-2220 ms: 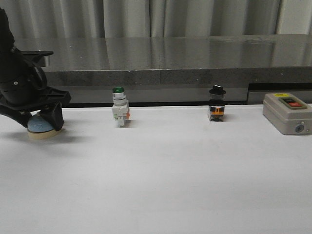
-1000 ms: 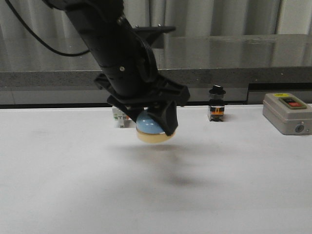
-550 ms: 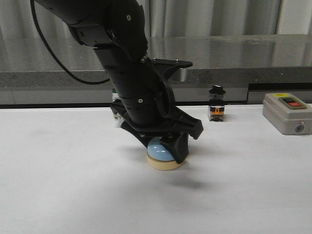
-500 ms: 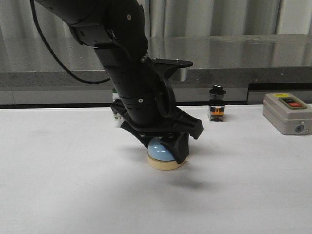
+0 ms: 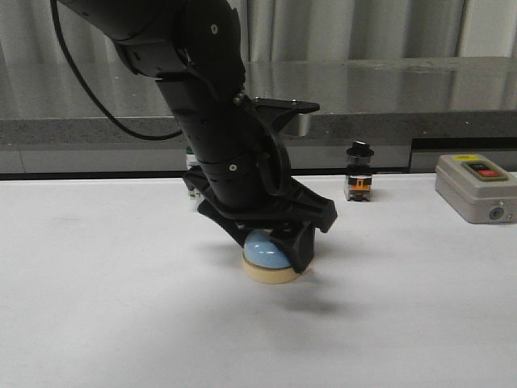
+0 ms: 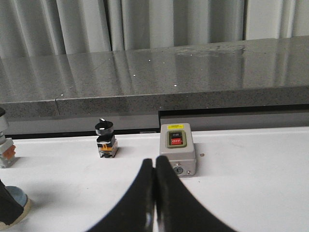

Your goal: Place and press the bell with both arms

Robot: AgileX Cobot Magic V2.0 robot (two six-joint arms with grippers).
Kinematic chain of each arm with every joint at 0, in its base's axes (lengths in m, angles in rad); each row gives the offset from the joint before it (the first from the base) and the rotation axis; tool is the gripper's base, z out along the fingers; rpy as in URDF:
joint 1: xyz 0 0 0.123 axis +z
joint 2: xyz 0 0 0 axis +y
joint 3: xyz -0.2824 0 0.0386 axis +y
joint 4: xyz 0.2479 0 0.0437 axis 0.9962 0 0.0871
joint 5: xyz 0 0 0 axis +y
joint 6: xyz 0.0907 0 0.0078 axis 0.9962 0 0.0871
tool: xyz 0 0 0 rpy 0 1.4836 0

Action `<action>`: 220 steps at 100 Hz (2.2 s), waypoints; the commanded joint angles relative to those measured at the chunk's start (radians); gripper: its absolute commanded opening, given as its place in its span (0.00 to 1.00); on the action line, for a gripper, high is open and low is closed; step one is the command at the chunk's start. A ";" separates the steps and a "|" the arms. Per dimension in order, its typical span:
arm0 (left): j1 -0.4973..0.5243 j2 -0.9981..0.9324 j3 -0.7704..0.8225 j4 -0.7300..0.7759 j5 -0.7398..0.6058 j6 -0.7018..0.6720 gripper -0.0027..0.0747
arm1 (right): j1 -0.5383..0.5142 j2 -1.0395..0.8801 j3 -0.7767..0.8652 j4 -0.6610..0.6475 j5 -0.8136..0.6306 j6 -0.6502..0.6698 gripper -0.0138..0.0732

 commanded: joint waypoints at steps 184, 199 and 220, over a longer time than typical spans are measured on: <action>0.504 -1.094 0.706 -0.021 -0.172 -0.036 0.84 | -0.008 -0.020 -0.016 0.001 -0.072 -0.007 0.09; 0.504 -1.267 0.740 -0.021 -0.142 -0.036 0.77 | -0.008 -0.020 -0.016 0.001 -0.072 -0.007 0.09; 0.504 -1.452 0.744 -0.011 -0.071 -0.036 0.44 | -0.008 -0.020 -0.016 0.001 -0.072 -0.007 0.09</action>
